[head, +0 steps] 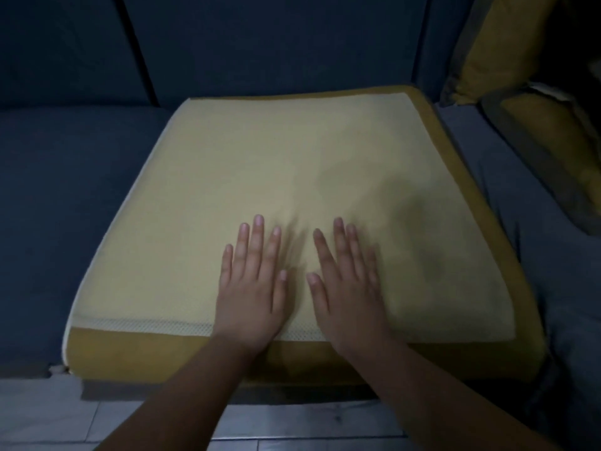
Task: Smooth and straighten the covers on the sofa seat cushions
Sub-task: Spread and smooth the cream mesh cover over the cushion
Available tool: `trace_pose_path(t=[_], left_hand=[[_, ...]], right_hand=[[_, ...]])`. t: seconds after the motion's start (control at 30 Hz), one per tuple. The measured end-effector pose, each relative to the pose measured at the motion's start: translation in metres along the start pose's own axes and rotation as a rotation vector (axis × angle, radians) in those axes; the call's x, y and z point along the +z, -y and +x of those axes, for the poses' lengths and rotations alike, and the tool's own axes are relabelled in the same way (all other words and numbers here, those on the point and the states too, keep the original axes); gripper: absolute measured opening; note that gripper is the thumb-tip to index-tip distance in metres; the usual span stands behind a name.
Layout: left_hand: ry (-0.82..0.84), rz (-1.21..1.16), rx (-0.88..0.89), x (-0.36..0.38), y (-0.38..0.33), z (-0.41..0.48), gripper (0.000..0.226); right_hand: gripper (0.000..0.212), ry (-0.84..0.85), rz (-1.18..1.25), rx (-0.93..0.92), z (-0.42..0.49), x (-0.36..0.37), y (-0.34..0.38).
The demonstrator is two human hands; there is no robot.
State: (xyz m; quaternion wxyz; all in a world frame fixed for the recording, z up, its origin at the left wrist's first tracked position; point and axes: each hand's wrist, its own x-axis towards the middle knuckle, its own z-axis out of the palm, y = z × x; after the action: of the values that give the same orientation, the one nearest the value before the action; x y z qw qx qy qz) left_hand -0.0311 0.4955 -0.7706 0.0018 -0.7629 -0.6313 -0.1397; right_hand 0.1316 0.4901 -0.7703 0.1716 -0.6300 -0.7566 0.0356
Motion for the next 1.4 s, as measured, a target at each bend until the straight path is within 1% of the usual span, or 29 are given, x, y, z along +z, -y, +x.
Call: trace_pose_path(t=[0.07, 0.17, 0.23, 0.33, 0.4, 0.47, 0.57, 0.63, 0.7, 0.8, 0.87, 0.93, 1.0, 1.1, 1.27, 1.33, 1.4], left_hand=[[0.065, 0.018, 0.011, 0.012, 0.021, -0.017, 0.058], [0.24, 0.031, -0.002, 0.033, 0.042, -0.034, 0.056], [0.256, 0.024, -0.022, 0.036, 0.043, -0.032, 0.058], [0.218, 0.032, 0.039, 0.028, 0.048, -0.031, 0.058], [0.193, 0.032, 0.053, 0.017, 0.06, -0.031, 0.055], [0.108, 0.045, 0.018, 0.004, 0.078, -0.032, 0.056], [-0.01, 0.058, -0.062, -0.023, 0.103, -0.025, 0.057], [-0.024, 0.061, -0.13, -0.031, 0.117, -0.025, 0.058], [0.034, 0.047, -0.217, -0.026, 0.13, -0.034, 0.059], [0.247, 0.0, -0.315, -0.004, 0.146, -0.055, 0.066], [0.287, -0.012, -0.316, -0.001, 0.152, -0.054, 0.068], [0.303, -0.011, -0.274, -0.01, 0.155, -0.054, 0.069], [0.263, -0.031, -0.265, -0.02, 0.163, -0.054, 0.068], [0.12, -0.017, -0.308, -0.035, 0.178, -0.058, 0.064], [-0.077, 0.042, -0.301, -0.051, 0.195, -0.06, 0.058], [-0.083, 0.034, -0.326, -0.044, 0.198, -0.064, 0.059], [-0.006, -0.003, -0.345, -0.025, 0.202, -0.074, 0.06]], right_hand=[[0.057, 0.067, -0.007, -0.044, -0.009, 0.022, 0.014], [0.058, 0.23, -0.097, -0.06, -0.026, 0.048, 0.016], [0.06, 0.27, -0.143, -0.054, -0.026, 0.05, 0.014], [0.06, 0.286, -0.193, -0.048, -0.024, 0.046, 0.016], [0.057, 0.25, -0.185, -0.043, -0.02, 0.044, 0.023], [0.056, 0.197, -0.127, -0.086, -0.011, 0.04, 0.038], [0.056, 0.065, -0.06, -0.178, 0.015, 0.029, 0.074], [0.057, 0.041, -0.008, -0.176, 0.03, 0.024, 0.095], [0.059, 0.086, -0.007, -0.178, 0.03, 0.038, 0.103], [0.061, 0.244, -0.101, -0.155, 0.012, 0.071, 0.099], [0.064, 0.293, -0.123, -0.102, 0.011, 0.079, 0.097], [0.066, 0.312, -0.143, -0.101, 0.011, 0.08, 0.097], [0.065, 0.291, -0.151, -0.114, 0.014, 0.074, 0.097], [0.06, 0.233, -0.149, -0.164, 0.021, 0.069, 0.107], [0.059, 0.061, -0.027, -0.262, 0.05, 0.052, 0.164], [0.061, 0.052, 0.03, -0.287, 0.059, 0.052, 0.187], [0.062, 0.11, 0.059, -0.29, 0.057, 0.062, 0.2]])
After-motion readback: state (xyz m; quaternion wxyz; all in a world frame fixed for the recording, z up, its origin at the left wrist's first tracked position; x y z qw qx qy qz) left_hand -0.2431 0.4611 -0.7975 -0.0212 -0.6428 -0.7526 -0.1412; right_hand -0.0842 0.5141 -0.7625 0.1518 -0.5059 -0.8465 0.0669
